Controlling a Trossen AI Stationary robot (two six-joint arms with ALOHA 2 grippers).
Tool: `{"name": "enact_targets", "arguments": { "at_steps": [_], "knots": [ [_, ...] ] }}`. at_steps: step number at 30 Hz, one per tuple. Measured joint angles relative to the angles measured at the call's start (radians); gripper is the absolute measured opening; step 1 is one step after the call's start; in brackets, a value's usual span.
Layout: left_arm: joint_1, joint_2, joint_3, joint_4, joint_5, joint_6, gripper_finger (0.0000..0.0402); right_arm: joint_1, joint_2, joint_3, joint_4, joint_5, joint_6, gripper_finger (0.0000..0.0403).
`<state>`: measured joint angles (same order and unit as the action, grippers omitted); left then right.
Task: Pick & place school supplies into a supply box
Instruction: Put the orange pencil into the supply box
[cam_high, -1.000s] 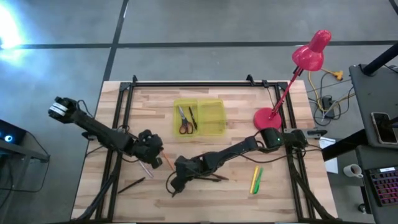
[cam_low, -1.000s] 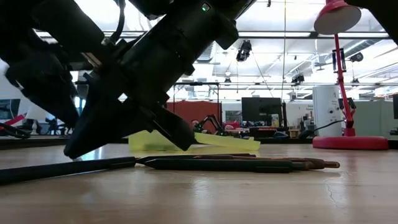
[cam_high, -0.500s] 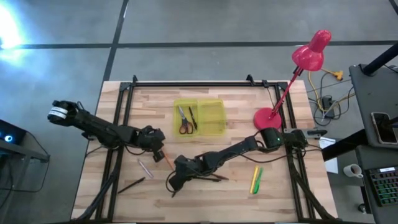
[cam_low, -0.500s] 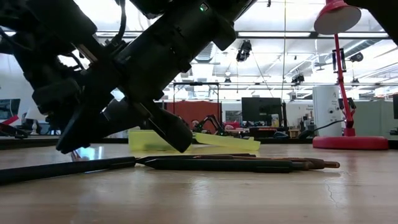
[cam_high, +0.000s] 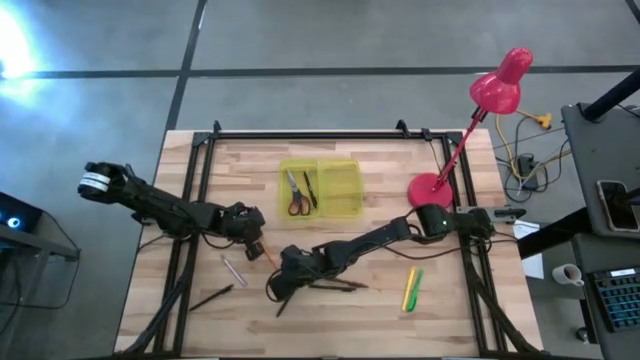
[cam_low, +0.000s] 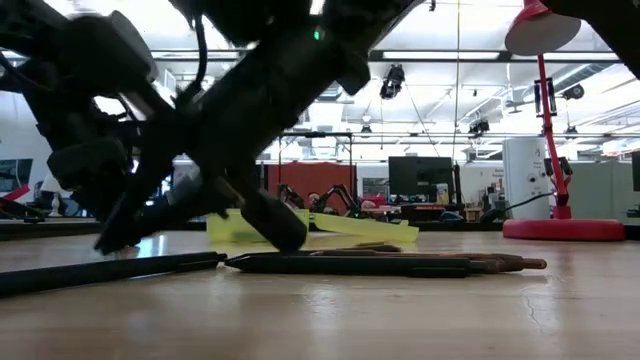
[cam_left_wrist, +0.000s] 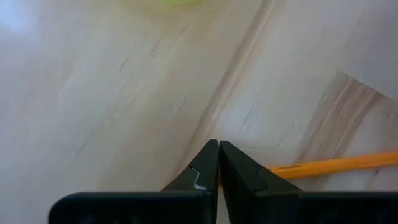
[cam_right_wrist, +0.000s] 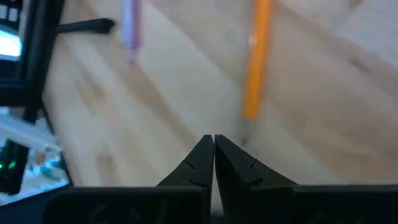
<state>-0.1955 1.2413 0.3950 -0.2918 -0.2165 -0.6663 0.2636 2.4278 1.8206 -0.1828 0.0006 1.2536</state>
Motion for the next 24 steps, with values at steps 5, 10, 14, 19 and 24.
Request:
{"name": "enact_targets", "arguments": {
  "at_steps": [5, 10, 14, 19, 24],
  "knots": [
    [-0.005, -0.019, 0.0, -0.02, 0.055, -0.027, 0.0, -0.004, 0.015, 0.002, 0.008, -0.001, -0.004, 0.0008],
    [-0.025, -0.024, 0.0, -0.036, 0.089, -0.051, 0.0, -0.004, 0.015, 0.002, 0.006, 0.003, -0.041, 0.0008],
    [-0.048, -0.029, -0.001, -0.041, 0.113, -0.085, 0.0, -0.003, 0.015, 0.002, -0.009, 0.037, -0.073, 0.0008],
    [-0.089, -0.038, -0.002, -0.042, 0.122, -0.135, 0.0, -0.008, 0.015, 0.003, -0.042, 0.089, -0.11, 0.0008],
    [-0.128, -0.045, -0.002, -0.042, 0.125, -0.172, 0.0, -0.014, 0.016, 0.003, -0.048, 0.109, -0.187, 0.0008]
  ]
}}
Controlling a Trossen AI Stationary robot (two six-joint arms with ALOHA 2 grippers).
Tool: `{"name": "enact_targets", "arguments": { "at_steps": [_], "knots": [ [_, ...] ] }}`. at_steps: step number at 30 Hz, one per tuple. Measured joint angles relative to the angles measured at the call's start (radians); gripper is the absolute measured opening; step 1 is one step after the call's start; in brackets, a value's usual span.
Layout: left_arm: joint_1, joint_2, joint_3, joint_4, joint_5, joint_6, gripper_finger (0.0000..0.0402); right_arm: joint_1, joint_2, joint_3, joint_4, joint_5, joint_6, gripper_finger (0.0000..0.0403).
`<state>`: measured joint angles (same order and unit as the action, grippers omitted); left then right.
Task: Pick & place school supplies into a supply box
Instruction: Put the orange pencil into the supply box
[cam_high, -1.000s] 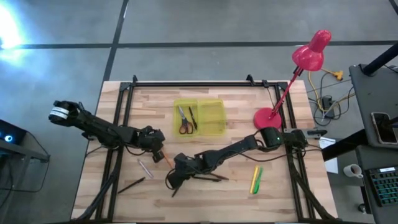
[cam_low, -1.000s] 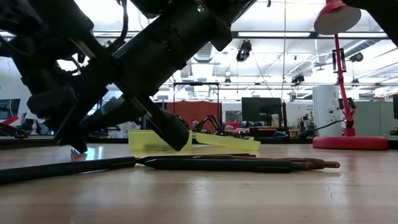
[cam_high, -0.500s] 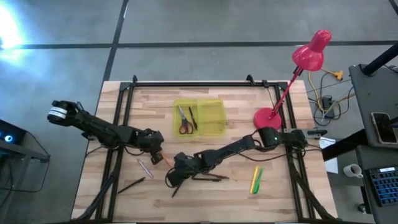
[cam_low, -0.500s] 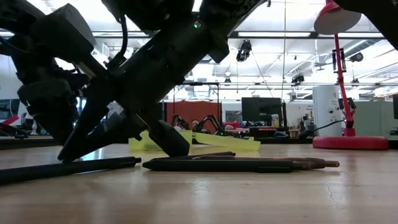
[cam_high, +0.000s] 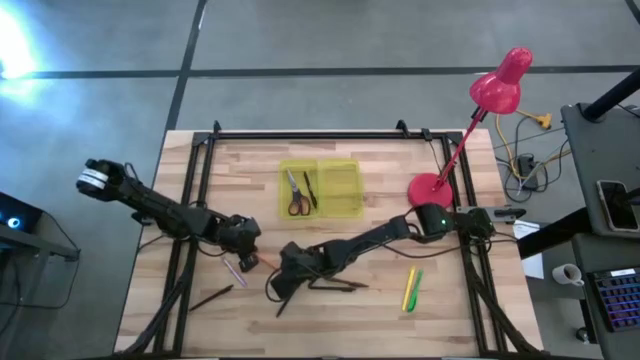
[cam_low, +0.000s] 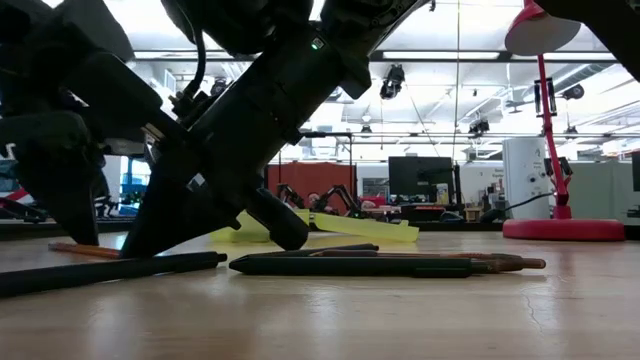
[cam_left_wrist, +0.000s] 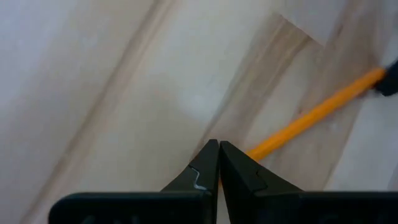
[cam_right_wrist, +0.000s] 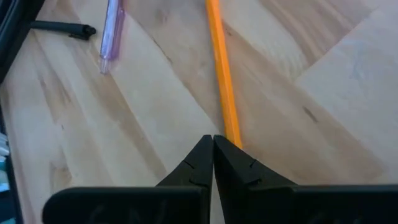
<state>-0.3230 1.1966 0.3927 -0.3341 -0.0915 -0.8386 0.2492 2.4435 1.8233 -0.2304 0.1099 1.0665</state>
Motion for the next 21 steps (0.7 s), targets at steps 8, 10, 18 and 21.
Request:
{"name": "enact_targets", "arguments": {
  "at_steps": [8, 10, 18, 21],
  "knots": [
    [-0.045, -0.009, 0.0, 0.0, 0.004, -0.051, 0.0, -0.007, -0.006, 0.001, -0.04, 0.006, -0.009, 0.0008],
    [-0.056, -0.012, 0.0, 0.001, 0.004, -0.061, 0.0, -0.008, -0.013, 0.001, -0.074, 0.009, -0.013, 0.0008],
    [-0.064, -0.021, 0.0, 0.001, 0.001, -0.065, 0.0, -0.014, -0.054, -0.002, -0.2, 0.002, 0.309, 0.0008],
    [-0.064, -0.021, 0.0, 0.001, -0.002, -0.081, 0.0, -0.014, -0.058, -0.002, -0.21, 0.0, 0.415, 0.0008]
  ]
}}
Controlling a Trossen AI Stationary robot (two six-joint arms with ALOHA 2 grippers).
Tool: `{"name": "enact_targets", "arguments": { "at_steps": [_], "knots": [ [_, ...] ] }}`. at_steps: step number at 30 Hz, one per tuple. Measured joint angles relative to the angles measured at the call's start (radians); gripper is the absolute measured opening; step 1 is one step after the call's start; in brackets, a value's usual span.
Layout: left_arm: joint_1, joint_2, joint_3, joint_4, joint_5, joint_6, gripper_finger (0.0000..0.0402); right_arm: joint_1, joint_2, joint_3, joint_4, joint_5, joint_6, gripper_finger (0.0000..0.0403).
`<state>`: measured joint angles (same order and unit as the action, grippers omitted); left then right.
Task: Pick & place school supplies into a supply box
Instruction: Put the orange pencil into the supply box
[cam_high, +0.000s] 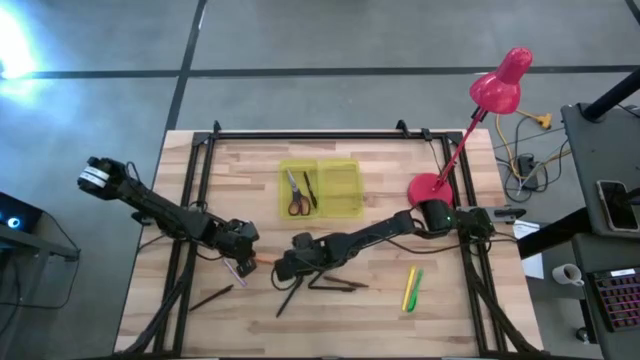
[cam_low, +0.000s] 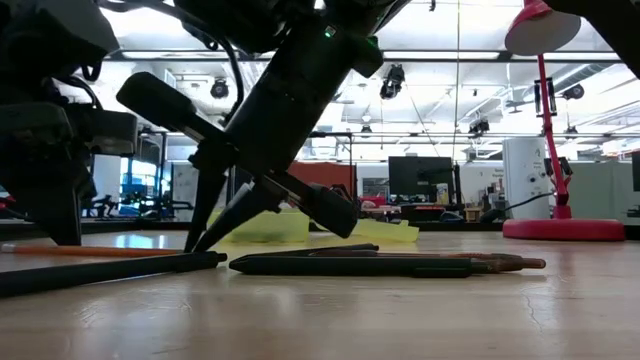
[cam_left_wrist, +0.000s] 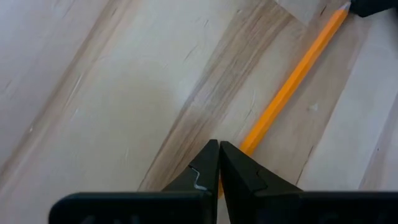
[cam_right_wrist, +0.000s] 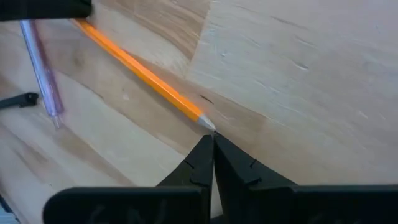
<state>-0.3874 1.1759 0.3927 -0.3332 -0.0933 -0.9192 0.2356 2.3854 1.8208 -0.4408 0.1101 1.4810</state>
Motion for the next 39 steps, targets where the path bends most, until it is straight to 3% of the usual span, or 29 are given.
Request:
{"name": "enact_targets", "arguments": {
  "at_steps": [13, 20, 39],
  "knots": [
    [0.0, -0.001, 0.0, 0.001, -0.005, -0.004, 0.0, -0.007, -0.049, -0.001, 0.032, 0.021, 0.034, 0.0008],
    [0.0, -0.002, 0.0, 0.004, -0.008, -0.004, 0.0, -0.015, -0.027, -0.002, 0.05, -0.027, 0.014, 0.0008],
    [0.0, -0.002, 0.0, 0.005, -0.01, -0.008, 0.0, -0.021, -0.001, -0.001, 0.054, -0.013, 0.008, 0.0008]
  ]
}}
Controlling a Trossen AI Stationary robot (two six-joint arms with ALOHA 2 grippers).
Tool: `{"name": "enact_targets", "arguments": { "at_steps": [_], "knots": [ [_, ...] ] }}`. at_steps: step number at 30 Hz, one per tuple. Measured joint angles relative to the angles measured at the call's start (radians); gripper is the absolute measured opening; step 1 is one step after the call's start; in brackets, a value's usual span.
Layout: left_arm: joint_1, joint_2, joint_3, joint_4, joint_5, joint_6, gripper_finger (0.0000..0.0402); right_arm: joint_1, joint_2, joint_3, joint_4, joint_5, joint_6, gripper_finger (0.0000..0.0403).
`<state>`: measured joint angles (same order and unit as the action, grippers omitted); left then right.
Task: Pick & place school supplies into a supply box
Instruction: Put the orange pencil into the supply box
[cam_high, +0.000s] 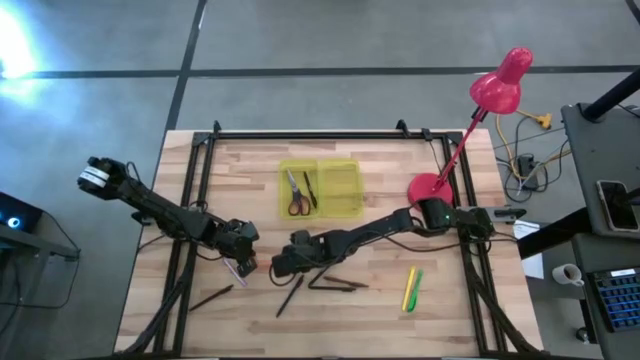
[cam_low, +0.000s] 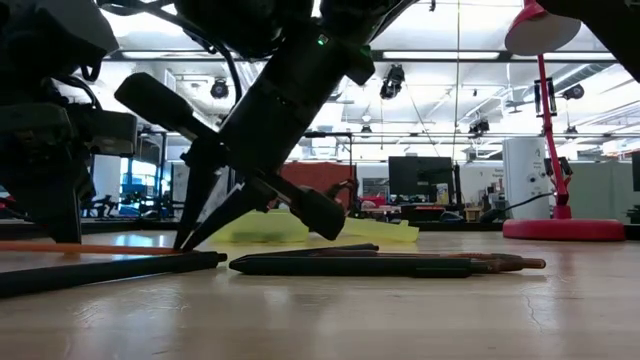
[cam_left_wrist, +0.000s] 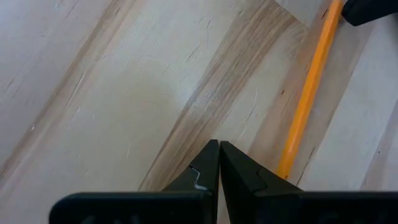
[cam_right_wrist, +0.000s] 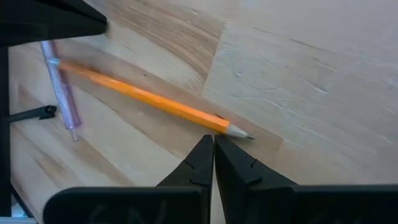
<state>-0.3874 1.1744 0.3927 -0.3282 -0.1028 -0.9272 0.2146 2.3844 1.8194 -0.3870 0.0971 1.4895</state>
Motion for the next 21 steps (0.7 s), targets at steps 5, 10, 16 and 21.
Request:
{"name": "enact_targets", "arguments": {
  "at_steps": [5, 10, 16, 21],
  "knots": [
    [0.0, 0.0, 0.0, 0.0, 0.0, 0.0, 0.0, 0.0, 0.0, -0.005, -0.003, 0.002, 0.001, 0.0008],
    [0.0, 0.0, 0.0, 0.0, 0.0, 0.0, 0.0, 0.0, -0.002, 0.002, 0.002, 0.012, 0.003, 0.0008],
    [0.0, 0.0, 0.0, 0.0, -0.001, -0.006, 0.0, -0.005, -0.005, 0.008, 0.002, 0.016, -0.001, 0.0008],
    [0.0, -0.002, 0.0, 0.0, -0.001, -0.01, 0.0, -0.013, -0.005, 0.008, -0.004, 0.019, -0.003, 0.0009]
  ]
}}
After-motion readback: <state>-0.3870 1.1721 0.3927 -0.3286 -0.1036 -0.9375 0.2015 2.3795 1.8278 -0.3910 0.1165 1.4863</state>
